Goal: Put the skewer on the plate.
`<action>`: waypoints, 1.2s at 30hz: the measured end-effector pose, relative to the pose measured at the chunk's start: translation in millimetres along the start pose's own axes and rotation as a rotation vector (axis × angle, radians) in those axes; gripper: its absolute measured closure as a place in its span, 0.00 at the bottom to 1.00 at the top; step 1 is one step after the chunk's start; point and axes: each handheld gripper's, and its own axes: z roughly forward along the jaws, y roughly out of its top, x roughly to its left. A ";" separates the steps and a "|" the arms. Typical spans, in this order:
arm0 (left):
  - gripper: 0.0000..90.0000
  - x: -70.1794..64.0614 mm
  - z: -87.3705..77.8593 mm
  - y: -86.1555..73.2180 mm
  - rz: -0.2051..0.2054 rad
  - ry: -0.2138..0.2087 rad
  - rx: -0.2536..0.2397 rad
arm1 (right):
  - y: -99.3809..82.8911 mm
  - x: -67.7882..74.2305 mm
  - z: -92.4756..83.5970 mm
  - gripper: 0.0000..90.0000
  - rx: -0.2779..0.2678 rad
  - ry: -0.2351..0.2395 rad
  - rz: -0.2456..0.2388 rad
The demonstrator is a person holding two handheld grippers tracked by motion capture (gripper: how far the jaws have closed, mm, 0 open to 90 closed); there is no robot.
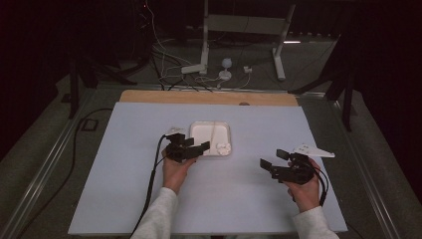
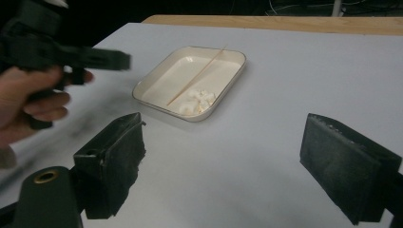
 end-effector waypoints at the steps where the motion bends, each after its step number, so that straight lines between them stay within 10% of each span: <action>1: 0.19 -1.2 -8.0 2.0 0.024 -0.004 -0.015 | -0.6 -0.2 -0.5 0.16 0.000 0.001 0.000; 19: 0.01 10.4 -111.8 -16.8 0.295 0.051 -0.171 | -26.0 -2.1 -7.2 0.07 0.003 0.041 -0.062; 36: 0.01 38.2 -160.8 -52.8 0.304 0.195 -0.247 | -39.1 -5.9 -20.4 0.00 -0.055 -0.025 -0.153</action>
